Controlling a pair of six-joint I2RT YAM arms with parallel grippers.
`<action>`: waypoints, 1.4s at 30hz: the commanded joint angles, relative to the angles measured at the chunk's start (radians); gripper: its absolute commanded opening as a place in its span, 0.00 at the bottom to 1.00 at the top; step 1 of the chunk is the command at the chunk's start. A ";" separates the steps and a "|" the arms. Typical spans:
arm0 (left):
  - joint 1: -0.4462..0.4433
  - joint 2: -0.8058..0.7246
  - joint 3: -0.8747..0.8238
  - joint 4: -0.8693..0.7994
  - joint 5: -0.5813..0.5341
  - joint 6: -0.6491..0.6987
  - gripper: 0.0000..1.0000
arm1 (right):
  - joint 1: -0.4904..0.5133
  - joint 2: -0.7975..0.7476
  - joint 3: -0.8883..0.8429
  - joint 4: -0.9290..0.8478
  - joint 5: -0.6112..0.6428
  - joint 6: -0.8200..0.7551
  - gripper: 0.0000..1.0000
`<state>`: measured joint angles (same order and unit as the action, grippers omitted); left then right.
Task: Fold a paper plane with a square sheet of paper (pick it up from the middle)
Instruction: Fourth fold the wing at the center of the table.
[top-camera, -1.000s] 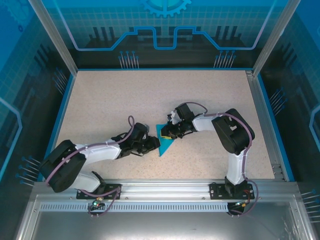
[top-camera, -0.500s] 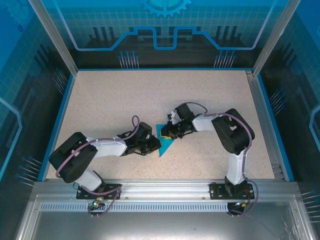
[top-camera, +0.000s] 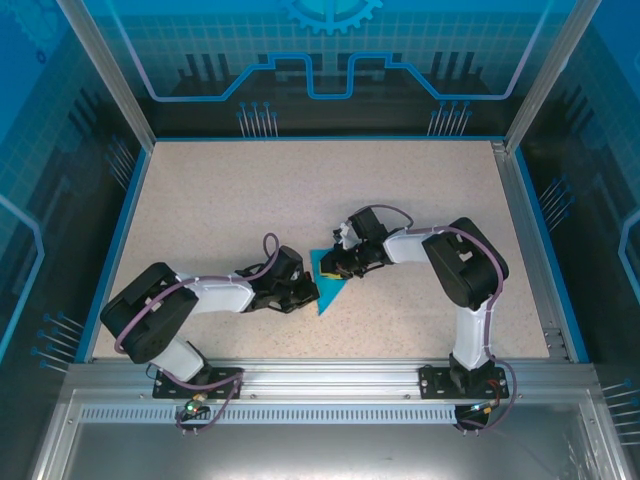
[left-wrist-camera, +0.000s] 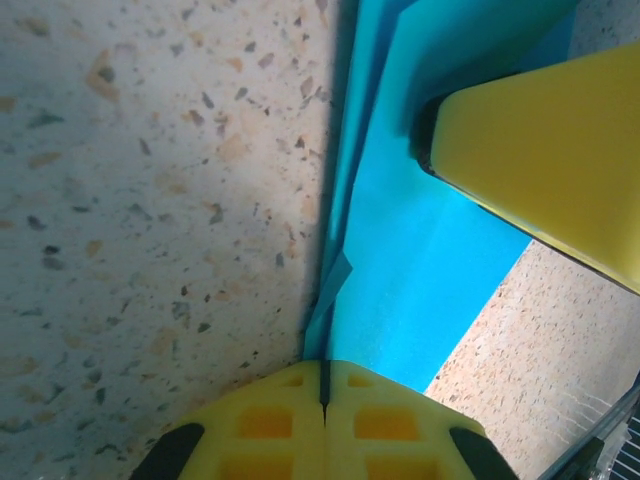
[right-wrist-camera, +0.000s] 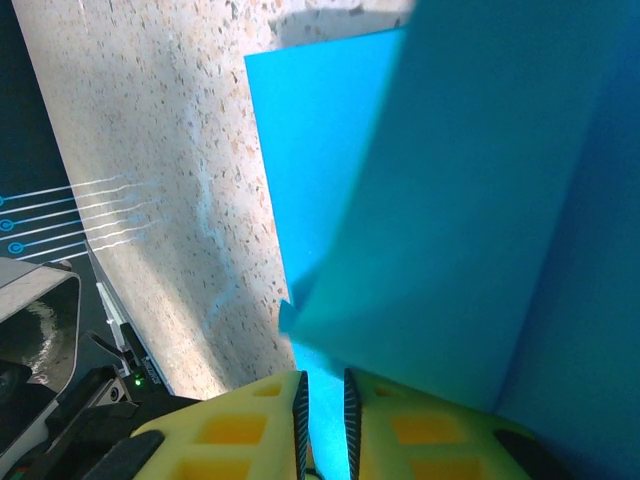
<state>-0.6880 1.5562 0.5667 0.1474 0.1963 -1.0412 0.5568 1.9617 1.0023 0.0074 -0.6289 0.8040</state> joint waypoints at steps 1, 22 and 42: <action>0.002 0.007 -0.013 -0.093 0.021 0.020 0.08 | 0.018 0.058 -0.023 -0.084 0.070 0.001 0.20; 0.009 -0.410 -0.050 -0.233 -0.110 0.026 0.35 | 0.093 0.037 -0.083 -0.045 0.228 0.228 0.19; 0.009 -0.045 -0.007 0.107 0.038 -0.070 0.17 | 0.092 0.043 -0.073 -0.055 0.222 0.193 0.18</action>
<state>-0.6842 1.4994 0.5484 0.2165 0.2108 -1.1015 0.6174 1.9350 0.9741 0.0795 -0.4721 1.0088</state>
